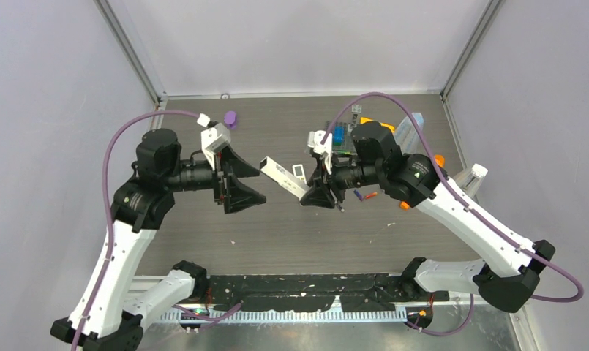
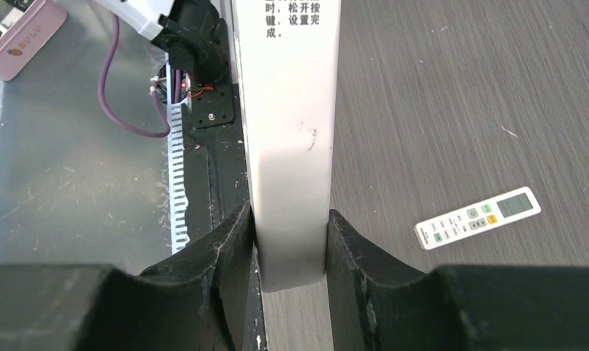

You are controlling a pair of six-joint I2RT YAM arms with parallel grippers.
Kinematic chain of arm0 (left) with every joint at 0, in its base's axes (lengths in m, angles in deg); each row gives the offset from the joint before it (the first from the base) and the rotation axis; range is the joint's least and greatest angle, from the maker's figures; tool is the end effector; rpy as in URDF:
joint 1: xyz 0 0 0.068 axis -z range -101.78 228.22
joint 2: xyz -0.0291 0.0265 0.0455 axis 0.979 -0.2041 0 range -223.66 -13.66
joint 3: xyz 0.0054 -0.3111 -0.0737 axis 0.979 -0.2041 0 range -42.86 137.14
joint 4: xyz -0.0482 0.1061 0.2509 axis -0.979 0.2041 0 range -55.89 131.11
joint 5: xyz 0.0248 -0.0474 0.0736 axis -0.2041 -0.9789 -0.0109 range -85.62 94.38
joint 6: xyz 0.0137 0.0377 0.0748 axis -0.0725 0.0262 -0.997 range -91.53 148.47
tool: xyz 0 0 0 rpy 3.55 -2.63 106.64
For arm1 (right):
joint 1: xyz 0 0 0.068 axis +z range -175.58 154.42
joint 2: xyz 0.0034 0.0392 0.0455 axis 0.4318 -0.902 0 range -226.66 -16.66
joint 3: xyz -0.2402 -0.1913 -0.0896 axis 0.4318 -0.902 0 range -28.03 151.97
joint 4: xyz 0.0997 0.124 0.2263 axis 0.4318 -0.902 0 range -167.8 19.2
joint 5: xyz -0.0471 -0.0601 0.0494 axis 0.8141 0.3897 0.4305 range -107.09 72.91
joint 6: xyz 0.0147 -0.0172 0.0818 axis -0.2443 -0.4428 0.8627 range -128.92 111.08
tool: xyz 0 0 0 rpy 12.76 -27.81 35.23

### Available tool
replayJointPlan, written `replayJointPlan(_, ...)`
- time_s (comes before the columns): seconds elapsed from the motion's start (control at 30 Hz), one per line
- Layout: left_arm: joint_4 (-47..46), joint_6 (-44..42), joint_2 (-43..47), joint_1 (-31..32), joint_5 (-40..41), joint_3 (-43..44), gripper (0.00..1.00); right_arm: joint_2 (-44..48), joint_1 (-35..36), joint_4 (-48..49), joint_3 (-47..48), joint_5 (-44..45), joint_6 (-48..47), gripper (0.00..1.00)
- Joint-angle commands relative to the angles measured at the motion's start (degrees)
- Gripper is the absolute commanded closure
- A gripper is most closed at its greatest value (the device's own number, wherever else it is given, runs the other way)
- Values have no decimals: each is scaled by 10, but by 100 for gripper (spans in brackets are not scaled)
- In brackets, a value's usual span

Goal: Load the batteries into the remote control

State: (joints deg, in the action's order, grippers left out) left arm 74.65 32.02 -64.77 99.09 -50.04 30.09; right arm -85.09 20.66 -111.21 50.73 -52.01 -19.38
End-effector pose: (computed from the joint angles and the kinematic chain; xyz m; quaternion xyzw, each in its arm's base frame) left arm 0.1235 -0.1120 0.4718 0.3723 0.6744 -0.4727 0.4280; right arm 0.1547 0.2233 0.4421 -0.5243 0.6562 0.3937 0.3736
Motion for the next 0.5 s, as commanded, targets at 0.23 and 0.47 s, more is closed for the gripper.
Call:
replayJointPlan(0.23,-184,185,-26,-3,-143,-37,30,-8,44,43,41,39,-27,86)
replayJointPlan(0.47,-194,202,-32,-3,-139,-44,40,-21,50,34,52,38,-35,86)
